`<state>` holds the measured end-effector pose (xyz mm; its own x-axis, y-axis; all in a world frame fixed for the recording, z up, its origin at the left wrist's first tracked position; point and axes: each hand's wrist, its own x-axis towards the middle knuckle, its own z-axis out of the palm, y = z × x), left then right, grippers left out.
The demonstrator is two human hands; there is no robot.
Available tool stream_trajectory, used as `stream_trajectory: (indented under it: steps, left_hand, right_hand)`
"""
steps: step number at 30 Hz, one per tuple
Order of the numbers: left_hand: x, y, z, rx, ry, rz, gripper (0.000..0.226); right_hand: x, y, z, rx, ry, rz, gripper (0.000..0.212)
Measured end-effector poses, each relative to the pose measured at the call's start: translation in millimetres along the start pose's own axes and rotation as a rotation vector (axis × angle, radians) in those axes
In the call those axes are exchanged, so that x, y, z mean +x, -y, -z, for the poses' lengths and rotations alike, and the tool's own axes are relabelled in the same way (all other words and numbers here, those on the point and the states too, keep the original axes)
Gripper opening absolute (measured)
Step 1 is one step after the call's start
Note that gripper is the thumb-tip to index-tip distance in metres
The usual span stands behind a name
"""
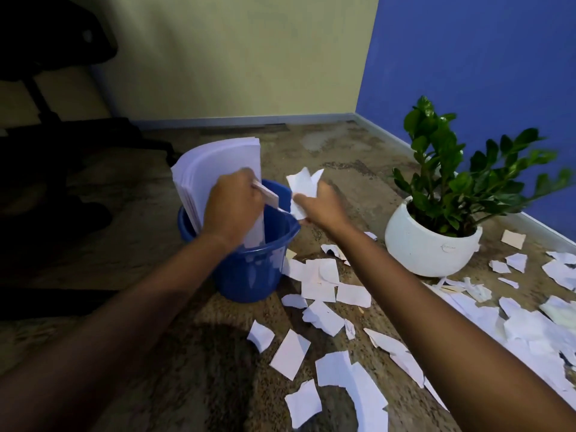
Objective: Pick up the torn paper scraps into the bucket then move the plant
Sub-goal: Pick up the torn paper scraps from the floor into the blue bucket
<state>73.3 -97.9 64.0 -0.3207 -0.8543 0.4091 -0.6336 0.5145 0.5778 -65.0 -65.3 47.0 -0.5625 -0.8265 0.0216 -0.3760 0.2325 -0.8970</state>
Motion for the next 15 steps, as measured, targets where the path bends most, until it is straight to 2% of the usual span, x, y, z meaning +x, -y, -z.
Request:
stream_trajectory:
  steps: [2,4,6,8,9,11,13,14,15]
  left_hand:
    - [15,9,6,-0.053,0.056,0.177,0.024]
    - [15,13,4,-0.025,0.194,0.339,0.047]
    - [2,14,-7,0.112,0.295,0.365,0.07]
    - [-16,14,-21,0.287,0.248,0.159,0.078]
    - [-29,13,-24,0.353,0.199,-0.05,0.077]
    - [-52,17,-31,0.371,0.148,-0.579,0.069]
    - [-71,33,-46,0.413,0.233,-0.96,0.061]
    - [-81,41,-56,0.474,0.388,-1.009,0.059]
    - [-90,48,-68,0.518,0.533,-0.966,0.057]
  right_hand:
    - [-4,7,-8,0.001,0.113,-0.03,0.044]
    - [-10,8,-12,0.0,0.193,-0.033,0.047]
    - [-15,1,-11,-0.006,0.17,0.036,0.052]
    - [-23,-14,-6,-0.057,0.051,0.145,0.046]
    - [-29,-24,-3,-0.085,-0.003,0.191,0.039]
    - [-40,-52,0,-0.138,-0.02,0.228,0.026]
    - [-52,-85,-3,-0.288,0.086,0.177,0.023]
    - [-58,-102,-7,-0.384,0.179,0.119,0.026]
    - [-64,-117,-12,-0.466,0.286,0.044,0.032]
